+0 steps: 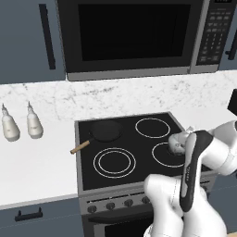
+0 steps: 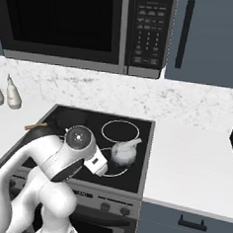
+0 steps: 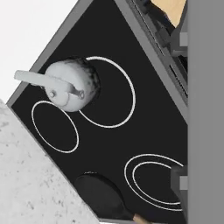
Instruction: Pick the kettle from the counter and place it on a stove burner. Then turn the burner on.
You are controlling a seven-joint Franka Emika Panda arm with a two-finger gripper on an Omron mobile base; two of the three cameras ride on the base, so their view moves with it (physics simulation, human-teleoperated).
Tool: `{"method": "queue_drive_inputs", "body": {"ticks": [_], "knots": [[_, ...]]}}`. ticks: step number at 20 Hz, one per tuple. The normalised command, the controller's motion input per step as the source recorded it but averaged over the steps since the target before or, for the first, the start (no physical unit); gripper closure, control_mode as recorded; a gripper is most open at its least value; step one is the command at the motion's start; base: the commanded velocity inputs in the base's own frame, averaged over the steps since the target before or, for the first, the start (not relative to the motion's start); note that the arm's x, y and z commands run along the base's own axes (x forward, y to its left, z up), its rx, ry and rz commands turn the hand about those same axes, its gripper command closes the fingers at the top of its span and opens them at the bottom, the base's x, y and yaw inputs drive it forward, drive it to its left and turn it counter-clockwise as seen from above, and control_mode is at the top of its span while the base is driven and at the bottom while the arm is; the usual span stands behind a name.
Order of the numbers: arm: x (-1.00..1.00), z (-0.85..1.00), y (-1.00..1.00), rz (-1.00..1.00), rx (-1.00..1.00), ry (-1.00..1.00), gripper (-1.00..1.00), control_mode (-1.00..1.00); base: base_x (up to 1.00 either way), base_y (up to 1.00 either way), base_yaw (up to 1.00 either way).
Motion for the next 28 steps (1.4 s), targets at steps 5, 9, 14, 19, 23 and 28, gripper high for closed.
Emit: {"method": "queue_drive_inputs", "body": {"ticks": [5,9,14,19,23,28], "knots": [[0.0,0.0,0.57,-0.03,-0.21,-0.03,-1.0,-1.0,0.0,0.0,0.0],[0.0,0.0,0.27,-0.07,-0.15,0.01,-1.0,-1.0,0.0,0.0,0.0],[0.0,0.0,0.0,0.0,0.0,0.0,-1.0,-1.0,0.0,0.0,0.0],[0.0,0.0,-0.07,0.0,0.0,0.0,-1.0,1.0,0.0,-0.1,0.0],[0.0,0.0,0.0,0.0,0.0,0.0,-1.0,1.0,0.0,-0.66,0.0],[0.0,0.0,0.0,0.0,0.0,0.0,-1.0,1.0,0.0,-0.71,0.0]]}}
